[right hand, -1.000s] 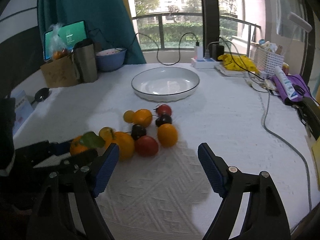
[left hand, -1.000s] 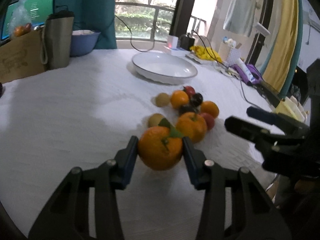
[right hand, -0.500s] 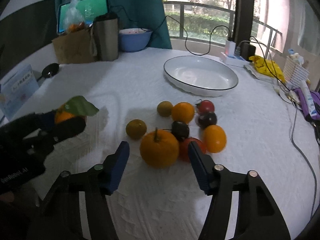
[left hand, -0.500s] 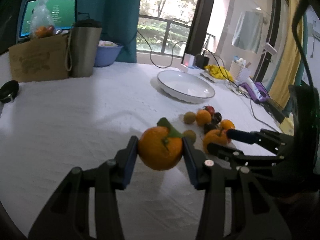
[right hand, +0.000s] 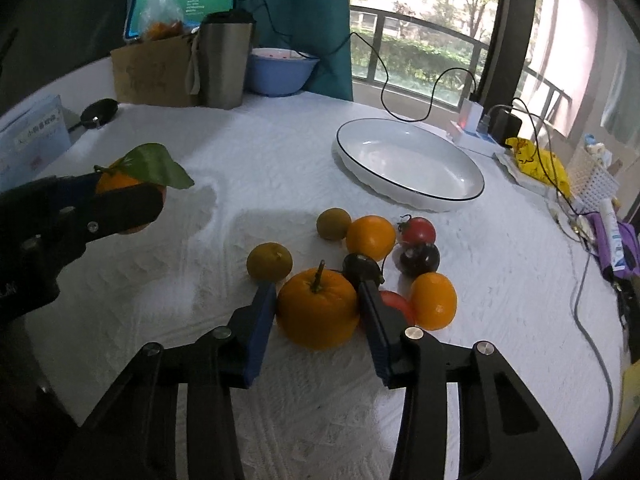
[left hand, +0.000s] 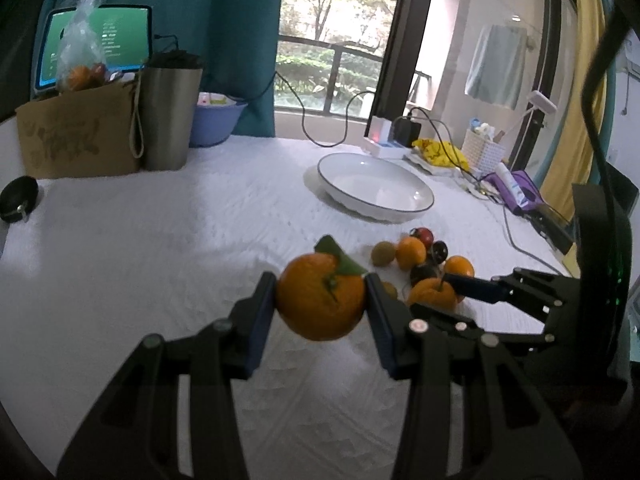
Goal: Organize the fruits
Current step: 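Grasp the large stemmed orange with the right tool while the left tool holds its orange, then carry both held oranges over the white plate with both tools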
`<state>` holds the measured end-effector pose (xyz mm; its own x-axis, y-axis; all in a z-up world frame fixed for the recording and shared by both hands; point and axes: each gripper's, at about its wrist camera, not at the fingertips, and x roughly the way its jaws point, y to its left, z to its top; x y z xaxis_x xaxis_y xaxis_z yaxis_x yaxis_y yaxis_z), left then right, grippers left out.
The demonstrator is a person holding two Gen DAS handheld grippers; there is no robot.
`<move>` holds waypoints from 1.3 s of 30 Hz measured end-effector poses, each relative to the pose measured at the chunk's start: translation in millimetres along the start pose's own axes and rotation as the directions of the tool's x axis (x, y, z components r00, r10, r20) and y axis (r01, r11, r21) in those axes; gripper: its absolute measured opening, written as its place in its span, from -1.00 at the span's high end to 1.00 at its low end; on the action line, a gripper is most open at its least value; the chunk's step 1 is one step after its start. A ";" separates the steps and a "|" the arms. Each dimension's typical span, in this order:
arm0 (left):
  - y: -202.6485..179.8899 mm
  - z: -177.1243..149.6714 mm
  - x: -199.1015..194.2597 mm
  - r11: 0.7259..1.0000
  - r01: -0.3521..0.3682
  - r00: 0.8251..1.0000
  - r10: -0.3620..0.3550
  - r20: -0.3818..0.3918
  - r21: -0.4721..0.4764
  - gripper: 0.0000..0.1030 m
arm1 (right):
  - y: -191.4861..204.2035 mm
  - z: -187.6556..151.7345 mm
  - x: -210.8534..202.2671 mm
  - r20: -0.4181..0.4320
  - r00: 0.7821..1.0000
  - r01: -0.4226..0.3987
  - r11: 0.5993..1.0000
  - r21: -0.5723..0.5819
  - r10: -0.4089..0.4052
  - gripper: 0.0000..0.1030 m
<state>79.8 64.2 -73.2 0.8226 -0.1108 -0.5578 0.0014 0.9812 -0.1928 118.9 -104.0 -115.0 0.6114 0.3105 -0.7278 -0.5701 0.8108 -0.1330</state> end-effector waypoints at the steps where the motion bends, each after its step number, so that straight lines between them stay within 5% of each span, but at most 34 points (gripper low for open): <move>1: -1.0 1.2 0.5 1.000 -0.001 1.000 0.001 0.000 0.001 0.11 | -1.9 -0.1 -0.6 0.003 1.000 -0.014 1.000 0.003 0.014 0.13; 22: -26.4 61.4 39.6 0.998 0.007 1.000 -0.007 0.010 0.063 0.11 | -55.3 42.2 -20.2 0.139 0.989 -0.068 0.994 0.085 0.055 0.13; 39: -41.3 109.1 107.1 0.993 0.063 0.998 -0.061 -0.022 0.101 0.11 | -114.8 89.5 12.6 0.184 0.983 -0.035 0.992 0.117 0.013 0.13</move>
<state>229.9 28.9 -36.8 0.8082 -0.1740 -0.5626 0.1110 0.9832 -0.1447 241.2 -148.8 -48.8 0.6943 0.4069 -0.5936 -0.5228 0.8520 -0.0274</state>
